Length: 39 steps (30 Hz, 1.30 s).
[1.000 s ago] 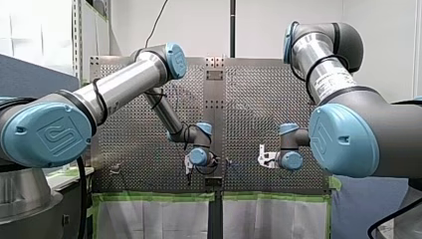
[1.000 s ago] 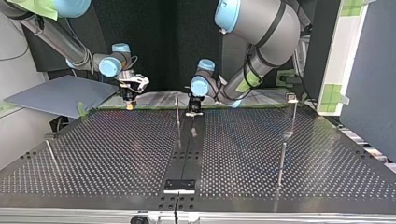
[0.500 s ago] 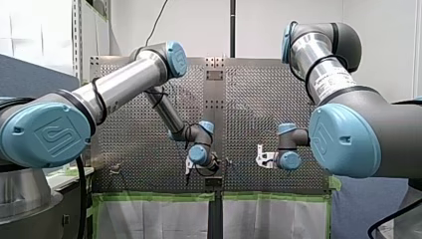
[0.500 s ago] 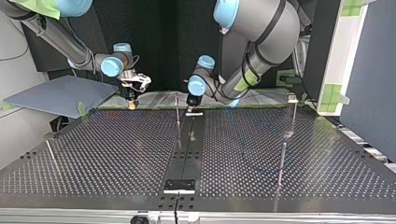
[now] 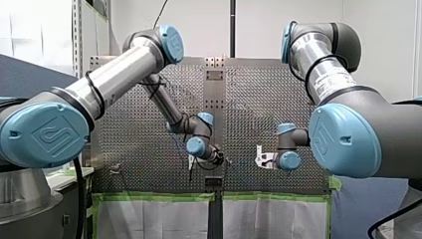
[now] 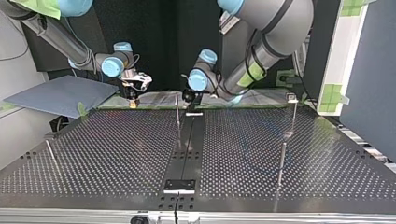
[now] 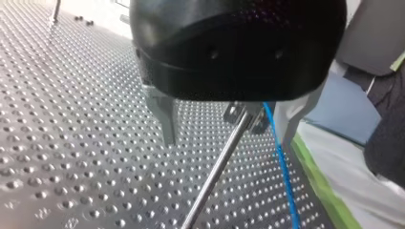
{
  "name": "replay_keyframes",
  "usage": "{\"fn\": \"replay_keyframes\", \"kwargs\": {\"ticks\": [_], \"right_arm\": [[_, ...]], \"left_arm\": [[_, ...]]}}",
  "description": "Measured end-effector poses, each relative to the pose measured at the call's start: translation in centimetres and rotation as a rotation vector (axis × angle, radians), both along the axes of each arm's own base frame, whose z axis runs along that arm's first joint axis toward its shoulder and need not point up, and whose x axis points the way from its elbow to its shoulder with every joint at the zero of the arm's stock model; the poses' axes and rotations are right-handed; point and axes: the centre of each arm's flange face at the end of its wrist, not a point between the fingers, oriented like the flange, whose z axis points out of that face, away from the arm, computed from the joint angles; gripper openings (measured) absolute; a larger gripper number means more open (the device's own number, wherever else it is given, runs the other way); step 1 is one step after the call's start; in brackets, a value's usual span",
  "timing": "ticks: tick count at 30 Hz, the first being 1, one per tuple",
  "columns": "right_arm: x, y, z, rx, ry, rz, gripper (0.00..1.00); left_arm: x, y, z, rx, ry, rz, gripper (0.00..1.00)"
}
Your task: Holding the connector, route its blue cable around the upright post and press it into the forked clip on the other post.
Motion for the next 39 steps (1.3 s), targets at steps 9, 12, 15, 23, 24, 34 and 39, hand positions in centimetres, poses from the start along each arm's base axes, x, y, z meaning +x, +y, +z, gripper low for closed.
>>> {"fn": "replay_keyframes", "kwargs": {"ticks": [9,12,15,23,24,34,39], "right_arm": [[0.0,0.1,-0.1,0.009,0.008,0.001,0.00],[0.0,0.1,-0.1,0.009,0.008,0.001,0.00],[-0.1,0.1,-0.1,0.008,0.008,0.001,0.00],[-0.2,0.0,0.0,0.005,0.007,-0.003,0.00],[-0.2,-0.1,0.0,0.005,0.007,-0.003,0.00],[-0.2,-0.1,0.0,0.001,0.005,-0.003,0.00],[-0.2,-0.1,0.0,0.003,0.006,-0.001,0.00]], "left_arm": [[-2.5,0.9,-1.5,0.039,0.047,-0.011,1.00],[-2.8,0.9,-1.7,0.046,0.052,-0.016,1.00],[-3.2,0.6,-1.8,0.050,0.051,-0.025,1.00],[-4.2,-0.6,-1.8,0.049,0.039,-0.047,1.00],[-4.3,-0.8,-1.7,0.047,0.036,-0.050,1.00],[-5.5,-2.1,-1.7,0.052,0.019,-0.051,1.00],[-5.7,-2.3,-1.7,0.056,0.016,-0.045,1.00]]}}
